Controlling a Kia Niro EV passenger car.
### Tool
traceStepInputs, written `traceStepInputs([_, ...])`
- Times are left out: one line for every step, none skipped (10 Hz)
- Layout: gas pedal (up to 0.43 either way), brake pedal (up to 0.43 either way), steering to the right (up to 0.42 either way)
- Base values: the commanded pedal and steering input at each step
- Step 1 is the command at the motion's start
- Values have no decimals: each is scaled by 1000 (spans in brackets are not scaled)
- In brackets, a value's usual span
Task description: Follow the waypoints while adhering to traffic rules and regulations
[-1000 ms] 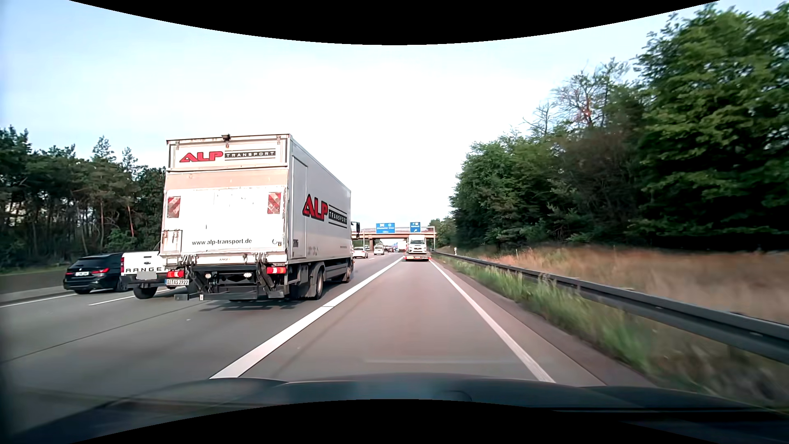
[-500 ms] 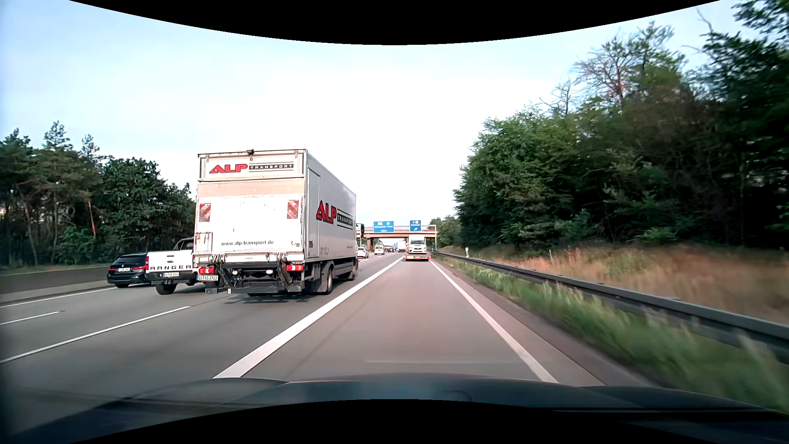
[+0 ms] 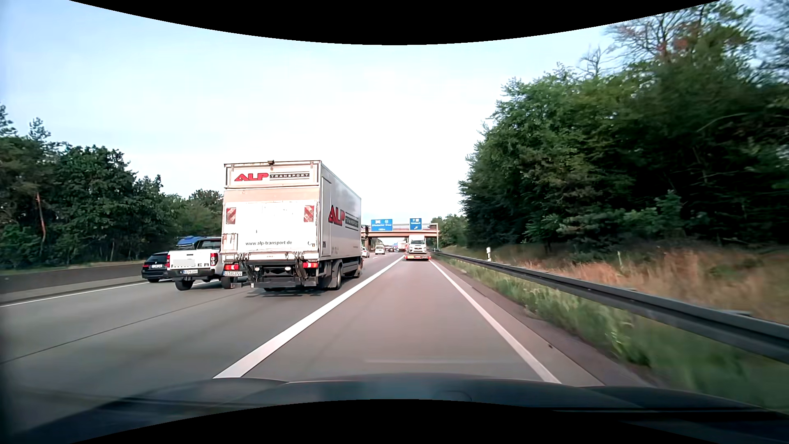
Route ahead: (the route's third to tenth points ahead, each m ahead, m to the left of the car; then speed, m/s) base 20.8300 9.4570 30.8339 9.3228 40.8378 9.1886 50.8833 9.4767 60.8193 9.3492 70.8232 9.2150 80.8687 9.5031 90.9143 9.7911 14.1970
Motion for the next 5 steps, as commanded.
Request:
traceStepInputs([79, 0, -5])
traceStepInputs([79, 0, -5])
traceStepInputs([79, 0, -5])
traceStepInputs([79, 0, -5])
traceStepInputs([79, 0, -5])
